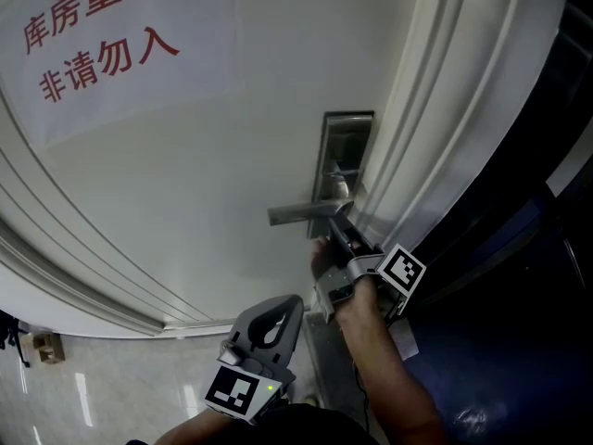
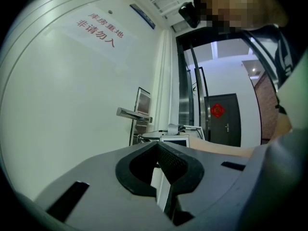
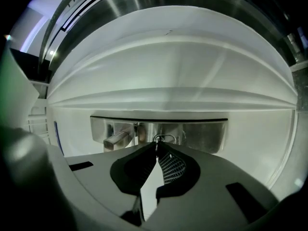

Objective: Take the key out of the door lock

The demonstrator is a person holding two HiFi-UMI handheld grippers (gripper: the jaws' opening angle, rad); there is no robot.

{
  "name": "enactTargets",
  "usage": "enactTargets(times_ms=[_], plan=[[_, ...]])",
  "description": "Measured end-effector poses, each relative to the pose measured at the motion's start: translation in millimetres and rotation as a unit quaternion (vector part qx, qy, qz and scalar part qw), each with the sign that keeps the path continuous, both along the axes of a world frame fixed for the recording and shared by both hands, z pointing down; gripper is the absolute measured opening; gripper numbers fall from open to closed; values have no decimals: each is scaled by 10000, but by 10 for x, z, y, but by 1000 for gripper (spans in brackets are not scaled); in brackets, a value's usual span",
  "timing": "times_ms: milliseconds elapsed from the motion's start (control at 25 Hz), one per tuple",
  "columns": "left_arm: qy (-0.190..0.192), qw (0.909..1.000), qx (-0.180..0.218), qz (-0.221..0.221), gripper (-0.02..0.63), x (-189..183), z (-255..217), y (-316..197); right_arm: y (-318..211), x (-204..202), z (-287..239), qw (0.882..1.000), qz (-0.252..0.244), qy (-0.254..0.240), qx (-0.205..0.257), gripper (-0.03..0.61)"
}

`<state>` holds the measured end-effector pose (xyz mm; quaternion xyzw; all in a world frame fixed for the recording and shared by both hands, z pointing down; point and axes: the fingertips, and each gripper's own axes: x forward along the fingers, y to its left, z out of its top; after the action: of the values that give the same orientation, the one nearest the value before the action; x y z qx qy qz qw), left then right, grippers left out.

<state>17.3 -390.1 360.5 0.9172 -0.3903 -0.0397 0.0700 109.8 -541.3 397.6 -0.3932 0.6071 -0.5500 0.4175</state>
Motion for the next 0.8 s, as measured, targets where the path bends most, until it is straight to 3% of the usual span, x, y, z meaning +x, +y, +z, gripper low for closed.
enactTargets(times_ms=[800], plan=[[49, 9999, 117, 98, 3, 152, -103, 217, 478, 51, 38, 9989, -263, 369, -101, 20]])
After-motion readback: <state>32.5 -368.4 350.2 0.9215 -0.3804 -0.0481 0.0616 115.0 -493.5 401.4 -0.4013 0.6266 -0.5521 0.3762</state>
